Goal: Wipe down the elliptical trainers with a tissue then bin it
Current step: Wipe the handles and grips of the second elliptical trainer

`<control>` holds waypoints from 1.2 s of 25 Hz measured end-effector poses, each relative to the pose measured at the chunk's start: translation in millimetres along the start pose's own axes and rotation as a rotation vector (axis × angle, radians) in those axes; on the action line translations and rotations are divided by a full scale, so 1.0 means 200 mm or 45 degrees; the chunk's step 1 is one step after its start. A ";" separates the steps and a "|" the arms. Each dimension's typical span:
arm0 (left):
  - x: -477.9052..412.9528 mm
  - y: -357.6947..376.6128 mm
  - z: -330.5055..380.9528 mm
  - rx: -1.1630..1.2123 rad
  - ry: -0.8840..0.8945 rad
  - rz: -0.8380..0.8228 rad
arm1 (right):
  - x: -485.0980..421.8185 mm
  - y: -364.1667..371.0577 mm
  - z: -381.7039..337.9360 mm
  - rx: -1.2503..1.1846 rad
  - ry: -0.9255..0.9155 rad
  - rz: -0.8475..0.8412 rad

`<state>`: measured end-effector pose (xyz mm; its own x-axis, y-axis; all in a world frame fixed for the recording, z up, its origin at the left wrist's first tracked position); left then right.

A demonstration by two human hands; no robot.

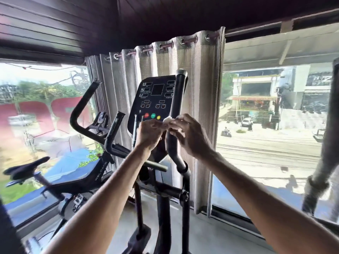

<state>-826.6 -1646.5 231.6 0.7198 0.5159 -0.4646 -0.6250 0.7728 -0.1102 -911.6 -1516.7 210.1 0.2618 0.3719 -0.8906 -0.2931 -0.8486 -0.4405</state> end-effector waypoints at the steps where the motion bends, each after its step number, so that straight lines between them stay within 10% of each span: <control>1: 0.00 0.00 0.01 -0.015 -0.041 -0.045 | 0.01 0.03 0.00 0.026 0.017 0.042; 9: -0.06 -0.03 -0.07 0.369 -0.306 -0.235 | -0.08 0.02 0.05 -0.007 -0.014 0.256; 21: -0.03 0.03 -0.17 0.250 -0.056 -0.100 | -0.32 0.08 0.19 -0.144 0.194 0.555; 30: 0.04 0.00 -0.21 0.252 -0.183 -0.132 | 0.20 0.15 0.08 -0.266 0.167 0.369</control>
<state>-833.6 -1657.7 191.9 0.8212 0.4664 -0.3288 -0.4847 0.8742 0.0296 -924.4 -1521.2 160.2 0.3150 0.0655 -0.9468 -0.1821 -0.9749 -0.1280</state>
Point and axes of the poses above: each hand's wrist, its own x-axis away from the middle knuckle, its own y-axis out of the palm, z = x × y, the point moved 1 cm from there along -x, towards the middle knuckle, and after that the axes turned 3 degrees about x, right-handed, at the moved point
